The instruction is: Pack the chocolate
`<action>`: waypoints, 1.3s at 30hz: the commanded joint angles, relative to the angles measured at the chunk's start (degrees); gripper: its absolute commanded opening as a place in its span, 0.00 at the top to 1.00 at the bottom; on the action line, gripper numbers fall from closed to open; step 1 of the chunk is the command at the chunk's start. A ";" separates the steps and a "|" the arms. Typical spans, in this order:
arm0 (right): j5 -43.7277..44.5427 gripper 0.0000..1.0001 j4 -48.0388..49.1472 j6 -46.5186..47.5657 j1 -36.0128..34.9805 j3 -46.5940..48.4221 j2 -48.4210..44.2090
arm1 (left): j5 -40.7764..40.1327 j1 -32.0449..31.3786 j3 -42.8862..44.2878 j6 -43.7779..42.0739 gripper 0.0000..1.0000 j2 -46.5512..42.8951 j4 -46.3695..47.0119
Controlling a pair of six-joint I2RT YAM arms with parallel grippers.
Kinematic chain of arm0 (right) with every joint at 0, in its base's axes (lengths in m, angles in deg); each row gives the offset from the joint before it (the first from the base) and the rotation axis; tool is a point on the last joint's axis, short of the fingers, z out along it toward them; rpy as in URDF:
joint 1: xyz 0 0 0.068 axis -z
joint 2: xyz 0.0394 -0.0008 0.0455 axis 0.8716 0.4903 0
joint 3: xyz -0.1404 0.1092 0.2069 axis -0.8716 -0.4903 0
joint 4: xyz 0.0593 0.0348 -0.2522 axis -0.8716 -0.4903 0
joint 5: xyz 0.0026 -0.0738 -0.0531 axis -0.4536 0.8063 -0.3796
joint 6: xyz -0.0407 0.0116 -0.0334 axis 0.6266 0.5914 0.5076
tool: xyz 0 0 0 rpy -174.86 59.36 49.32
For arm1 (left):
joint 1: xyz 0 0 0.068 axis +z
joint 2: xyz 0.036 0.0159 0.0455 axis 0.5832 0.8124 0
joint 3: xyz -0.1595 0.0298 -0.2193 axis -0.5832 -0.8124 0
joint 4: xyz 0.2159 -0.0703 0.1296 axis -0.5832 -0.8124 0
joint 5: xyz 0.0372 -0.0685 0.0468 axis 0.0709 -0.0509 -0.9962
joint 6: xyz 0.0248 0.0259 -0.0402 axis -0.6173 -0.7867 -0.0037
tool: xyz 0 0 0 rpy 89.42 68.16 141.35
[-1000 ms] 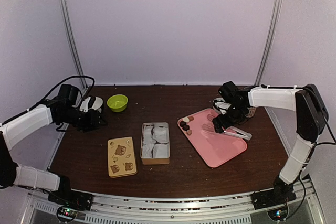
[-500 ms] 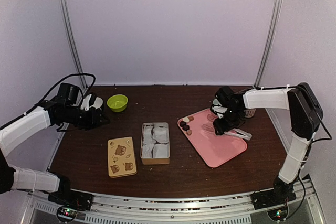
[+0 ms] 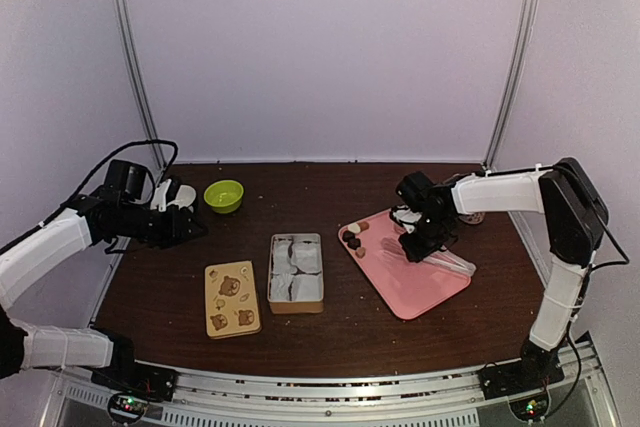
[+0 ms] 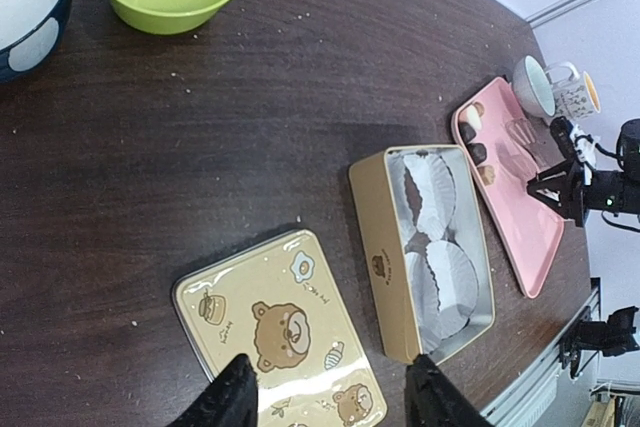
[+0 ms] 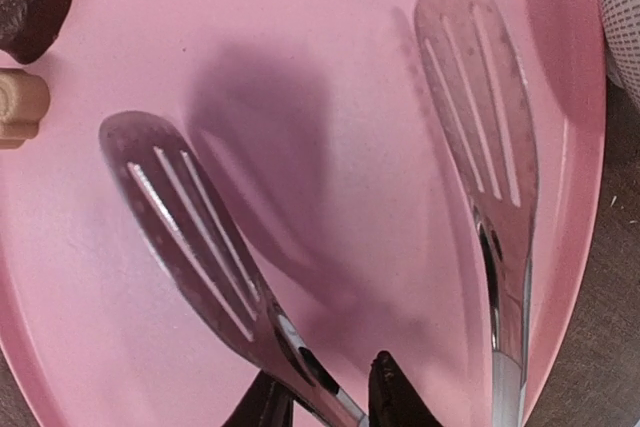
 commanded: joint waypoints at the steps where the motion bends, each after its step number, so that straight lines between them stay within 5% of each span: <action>1: 0.21 0.77 0.82 -1.53 -1.65 1.02 -0.57 | -0.50 -0.42 0.06 0.53 0.50 -0.37 1.59; 13: 2.05 0.92 1.85 -8.25 -6.49 1.17 -3.33 | -0.36 -1.16 1.25 0.54 0.50 -0.31 1.65; 18: 1.10 0.91 3.05 -11.45 -7.54 0.37 -2.60 | -0.43 -1.66 1.44 0.48 0.50 -0.17 1.85; 23: 1.43 0.64 4.80 -11.57 -7.52 -0.28 -3.22 | -0.43 -1.80 1.44 0.57 0.50 -0.14 2.34; 28: 1.19 0.50 4.95 -9.53 -7.74 -2.67 -7.64 | -0.44 -2.04 1.23 0.42 0.50 -0.66 2.34; 33: 3.46 0.03 8.07 -7.22 -7.87 -9.31 -17.28 | -1.98 -2.33 0.66 0.17 0.50 -2.70 2.65; 39: 2.61 0.00 16.40 -6.86 -7.80 -19.11 -24.95 | -0.25 -3.20 -2.29 1.49 0.47 -7.74 8.71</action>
